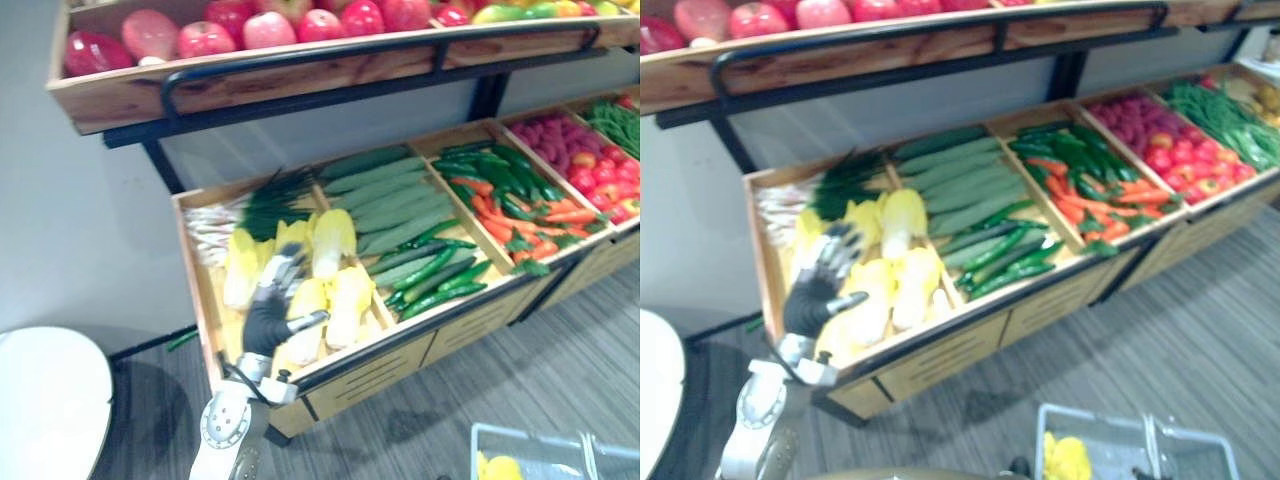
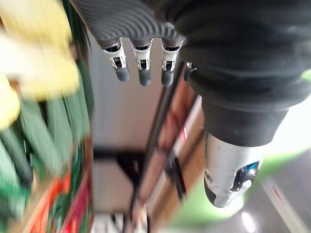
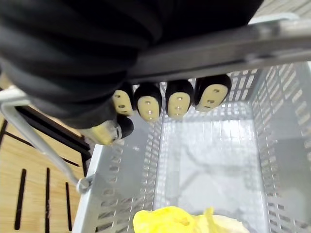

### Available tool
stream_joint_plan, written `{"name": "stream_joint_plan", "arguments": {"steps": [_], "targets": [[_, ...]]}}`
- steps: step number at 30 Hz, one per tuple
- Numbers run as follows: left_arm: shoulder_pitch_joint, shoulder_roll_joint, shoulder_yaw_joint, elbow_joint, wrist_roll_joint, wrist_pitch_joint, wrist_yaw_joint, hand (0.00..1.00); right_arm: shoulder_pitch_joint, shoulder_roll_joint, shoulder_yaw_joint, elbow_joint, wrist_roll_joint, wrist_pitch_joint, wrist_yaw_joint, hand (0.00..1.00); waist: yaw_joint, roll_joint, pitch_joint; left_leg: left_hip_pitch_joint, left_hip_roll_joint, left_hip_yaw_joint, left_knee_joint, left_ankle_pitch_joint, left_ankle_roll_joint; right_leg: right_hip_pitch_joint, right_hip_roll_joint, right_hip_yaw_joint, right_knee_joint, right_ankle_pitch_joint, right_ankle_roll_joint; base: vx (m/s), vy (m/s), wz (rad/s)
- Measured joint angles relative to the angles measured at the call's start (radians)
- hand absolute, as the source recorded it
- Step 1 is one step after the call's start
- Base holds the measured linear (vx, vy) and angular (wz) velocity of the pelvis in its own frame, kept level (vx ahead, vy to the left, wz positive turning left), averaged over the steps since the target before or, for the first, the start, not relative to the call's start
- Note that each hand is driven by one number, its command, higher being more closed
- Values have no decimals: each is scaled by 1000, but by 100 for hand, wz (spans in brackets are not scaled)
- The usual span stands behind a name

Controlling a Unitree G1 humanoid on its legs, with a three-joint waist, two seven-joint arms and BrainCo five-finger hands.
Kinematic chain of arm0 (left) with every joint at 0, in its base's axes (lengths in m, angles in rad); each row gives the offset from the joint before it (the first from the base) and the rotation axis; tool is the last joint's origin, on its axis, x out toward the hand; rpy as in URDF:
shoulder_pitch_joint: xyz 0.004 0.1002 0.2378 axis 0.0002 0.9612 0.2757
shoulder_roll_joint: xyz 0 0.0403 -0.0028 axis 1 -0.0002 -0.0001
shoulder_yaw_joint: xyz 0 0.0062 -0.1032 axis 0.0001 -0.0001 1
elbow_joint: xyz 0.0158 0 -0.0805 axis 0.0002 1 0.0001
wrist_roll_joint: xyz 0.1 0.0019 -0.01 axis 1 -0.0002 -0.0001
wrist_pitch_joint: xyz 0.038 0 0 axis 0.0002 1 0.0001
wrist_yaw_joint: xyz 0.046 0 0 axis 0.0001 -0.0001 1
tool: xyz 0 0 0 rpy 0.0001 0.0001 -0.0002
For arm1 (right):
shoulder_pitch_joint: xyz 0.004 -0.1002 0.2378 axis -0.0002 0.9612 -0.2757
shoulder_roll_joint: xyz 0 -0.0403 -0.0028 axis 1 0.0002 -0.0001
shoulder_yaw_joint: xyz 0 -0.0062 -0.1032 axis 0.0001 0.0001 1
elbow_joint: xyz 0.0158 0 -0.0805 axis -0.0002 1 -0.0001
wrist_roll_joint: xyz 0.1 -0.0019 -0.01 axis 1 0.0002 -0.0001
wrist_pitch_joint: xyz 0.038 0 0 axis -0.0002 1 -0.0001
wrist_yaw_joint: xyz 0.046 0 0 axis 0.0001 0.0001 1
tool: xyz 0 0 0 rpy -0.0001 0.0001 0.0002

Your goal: Pick vegetable in the basket

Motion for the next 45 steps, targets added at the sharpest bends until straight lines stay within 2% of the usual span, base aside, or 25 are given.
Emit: {"name": "stream_joint_plan", "arguments": {"steps": [2,4,7,10,12,15,18,19,22,26,29,32,34,36,37,40,41,43,44,45], "targets": [[2,-88,148,71,134,6,102,0,6,27,-37,36,29,-1,-28,100,-1,-7,-1,-10,3,-28,-1,9,3,6,2,-27,0,-4,-6,-8,-30,36],[1,-102,254,162,263,22,197,0,14,46,-65,40,44,2,-46,100,-3,-11,-6,-7,5,-48,1,12,4,21,4,-47,-1,-7,-12,2,-22,26],[-2,-111,395,277,427,79,337,0,26,69,-71,56,64,2,-53,100,-3,-26,-23,-9,6,-62,-3,16,4,34,5,-67,-3,-12,-15,-54,-8,16],[-4,-89,455,396,517,101,422,0,31,94,-67,51,64,3,-71,100,-5,-40,-34,-7,7,-74,-13,17,1,48,7,-82,-11,-21,-27,-44,-2,16],[-13,-68,524,582,577,121,484,0,37,109,-53,28,64,3,-79,100,-5,-42,-44,-7,7,-73,-14,15,4,51,7,-89,-16,-23,-26,-47,0,3],[-20,-31,572,820,597,159,524,0,37,111,-21,27,67,-3,-92,100,-5,-38,-48,-10,7,-74,-14,14,4,52,10,-92,-29,-25,-23,-13,0,1],[-17,-11,603,1048,598,178,505,0,30,111,0,26,71,-4,-96,100,-6,-36,-48,-10,7,-72,-14,11,1,52,11,-91,-35,-25,-23,0,0,0],[-17,-12,607,1071,598,180,504,0,29,111,1,26,71,-4,-96,100,-6,-36,-48,-10,7,-72,-15,10,1,52,11,-90,-36,-25,-23,44,-7,-7],[-16,-15,681,1283,564,218,421,0,20,110,17,29,70,-4,-98,100,-8,-35,-48,9,9,-54,-11,6,-6,52,17,-65,-43,-19,-27,71,-8,-18],[11,-40,658,1333,517,242,337,0,6,102,19,34,69,-4,-89,100,-8,-24,-48,30,10,-27,-8,-1,-7,51,21,-36,-43,-15,-20,67,-10,-22],[6,-51,594,1343,519,236,273,0,0,91,24,34,68,-3,-81,100,-9,-13,-47,45,10,-14,-8,-8,-10,54,22,-21,-43,-15,-20,28,-12,-15],[-12,-51,509,1338,519,213,242,0,-4,79,37,34,68,-3,-75,100,-16,-8,-38,59,11,-6,-8,-11,-11,65,23,-11,-40,-15,-20,0,-12,-10],[-22,-51,472,1332,518,197,239,0,-18,75,38,34,68,-3,-74,100,-21,-9,-1,47,23,4,73,-57,-9,66,16,-1,-15,-25,-20,-47,-4,-16],[-26,-53,420,1308,524,190,233,0,-36,60,35,32,69,-4,-74,100,-30,7,38,-17,67,2,264,-162,-6,55,11,14,45,-56,-18,-127,9,-21],[-26,-52,390,1302,528,190,232,0,-36,49,22,30,70,-6,-73,100,-31,24,46,-32,84,6,332,-204,-5,33,6,31,90,-79,-16,-114,51,-23],[-39,-31,332,1301,543,190,232,0,-35,52,-24,20,72,-6,-72,100,-32,32,57,-73,99,24,438,-265,5,-39,-17,76,198,-107,-4,-62,129,-29],[-43,-12,304,1300,558,190,231,0,-32,66,-31,-2,74,-6,-73,100,-34,24,64,-92,109,45,481,-287,10,-60,-15,104,206,-88,10,-81,117,-69],[-46,7,280,1287,577,190,232,0,-35,88,-12,-39,81,-9,-73,100,-32,30,70,-129,158,105,534,-333,22,-125,17,144,206,2,2,-149,125,-107],[-54,20,270,1279,597,190,232,0,-43,107,1,-73,82,-9,-73,100,-30,32,86,-121,180,169,528,-329,34,-157,47,147,146,135,-20,-216,170,-160],[-61,21,264,1275,606,187,233,0,-61,119,34,-104,82,-10,-73,100,-26,51,110,-93,202,261,491,-299,73,-159,68,108,87,228,-28,-227,193,-158]]}}
